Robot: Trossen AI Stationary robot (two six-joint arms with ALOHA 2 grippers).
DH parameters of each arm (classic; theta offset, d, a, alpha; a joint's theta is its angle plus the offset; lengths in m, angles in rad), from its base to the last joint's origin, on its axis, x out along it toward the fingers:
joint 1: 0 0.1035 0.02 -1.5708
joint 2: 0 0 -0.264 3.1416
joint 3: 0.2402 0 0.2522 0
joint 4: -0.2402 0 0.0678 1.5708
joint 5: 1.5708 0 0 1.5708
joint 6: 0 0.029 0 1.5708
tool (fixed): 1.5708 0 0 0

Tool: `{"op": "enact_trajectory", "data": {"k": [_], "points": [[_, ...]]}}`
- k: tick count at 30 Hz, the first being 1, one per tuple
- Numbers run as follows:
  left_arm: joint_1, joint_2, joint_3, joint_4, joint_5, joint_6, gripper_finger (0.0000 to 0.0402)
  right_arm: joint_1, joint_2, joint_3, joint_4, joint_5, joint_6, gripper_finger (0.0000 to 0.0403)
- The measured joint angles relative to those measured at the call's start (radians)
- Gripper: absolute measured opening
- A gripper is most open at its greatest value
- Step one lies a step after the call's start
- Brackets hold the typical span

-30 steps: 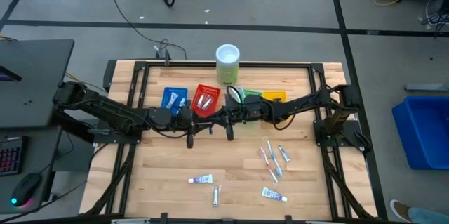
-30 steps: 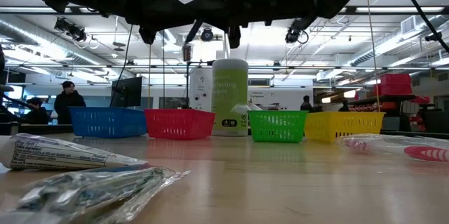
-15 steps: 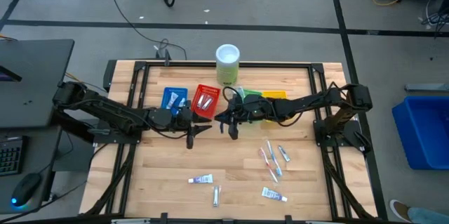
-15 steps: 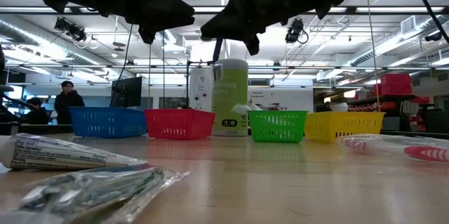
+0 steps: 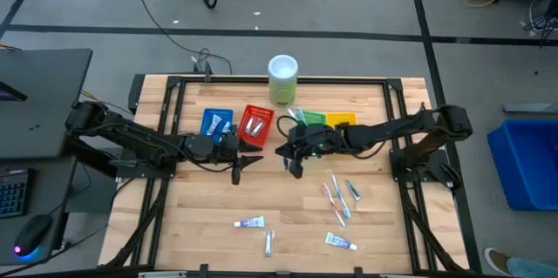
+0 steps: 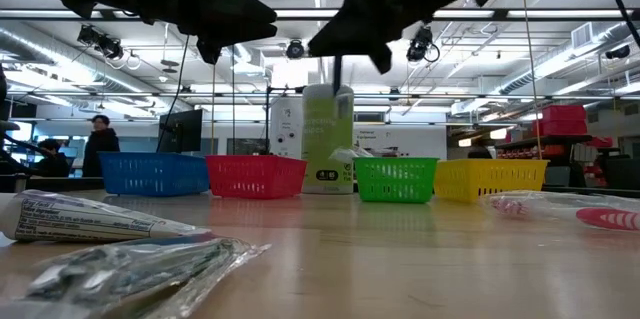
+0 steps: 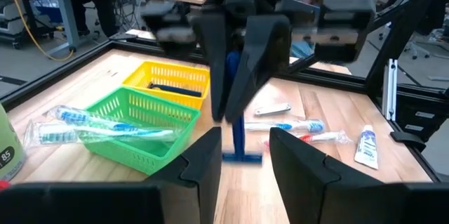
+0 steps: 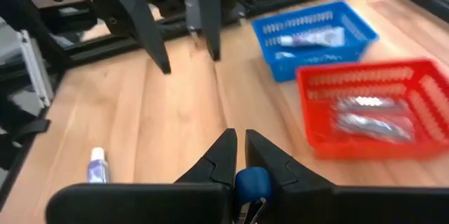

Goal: Pick & Place Travel size toiletries
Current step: Put the blue razor into the yellow basket

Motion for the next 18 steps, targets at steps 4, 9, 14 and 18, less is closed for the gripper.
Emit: {"op": "enact_trajectory", "data": {"k": [4,9,14,18], "points": [[0.0,0.0,0.0,0.0,0.0,-0.003,0.013,0.026,-0.084,0.0,-0.171,0.127,0.041,0.0025],[0.0,0.0,0.0,0.0,0.0,-0.004,0.013,0.056,-0.196,0.001,-0.417,0.303,0.128,0.0025],[0.0,0.001,-0.001,0.002,0.0,-0.005,0.013,0.073,-0.27,0.001,-0.61,0.422,0.223,0.0026],[0.0,0.001,-0.001,0.004,0.0,-0.005,0.0129,0.074,-0.291,0.001,-0.703,0.459,0.29,0.0026]]}}
